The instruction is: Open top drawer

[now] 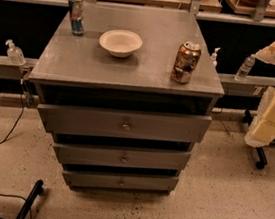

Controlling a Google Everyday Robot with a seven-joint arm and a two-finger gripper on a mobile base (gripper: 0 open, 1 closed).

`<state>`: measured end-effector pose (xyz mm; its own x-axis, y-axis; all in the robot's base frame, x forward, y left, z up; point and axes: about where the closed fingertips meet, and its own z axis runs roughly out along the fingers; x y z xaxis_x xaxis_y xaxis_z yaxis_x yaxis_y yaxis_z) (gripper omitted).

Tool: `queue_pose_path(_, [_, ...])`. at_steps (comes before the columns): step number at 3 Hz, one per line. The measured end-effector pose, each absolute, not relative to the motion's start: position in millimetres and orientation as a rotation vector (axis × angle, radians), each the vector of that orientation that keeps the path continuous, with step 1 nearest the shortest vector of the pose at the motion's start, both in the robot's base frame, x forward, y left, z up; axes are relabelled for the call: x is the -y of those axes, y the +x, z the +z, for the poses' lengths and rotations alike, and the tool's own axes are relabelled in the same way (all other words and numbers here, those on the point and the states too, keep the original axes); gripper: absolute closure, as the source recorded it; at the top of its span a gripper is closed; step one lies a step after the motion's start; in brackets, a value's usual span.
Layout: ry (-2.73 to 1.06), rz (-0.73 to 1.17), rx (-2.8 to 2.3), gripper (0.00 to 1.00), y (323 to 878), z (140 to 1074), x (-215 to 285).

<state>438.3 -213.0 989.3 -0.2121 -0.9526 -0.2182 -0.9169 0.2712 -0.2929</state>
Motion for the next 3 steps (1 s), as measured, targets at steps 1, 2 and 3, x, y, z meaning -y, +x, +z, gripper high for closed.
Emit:
queue_pose_path(1, [-1.701, -0.141, -2.196, 0.00, 438.3, 989.3, 213.0])
queue_pose_path(2, [-1.703, -0.150, -2.165, 0.00, 443.3, 982.1, 206.6])
queue_pose_path(3, [-1.779, -0.195, -2.045, 0.00, 445.9, 949.8, 171.6])
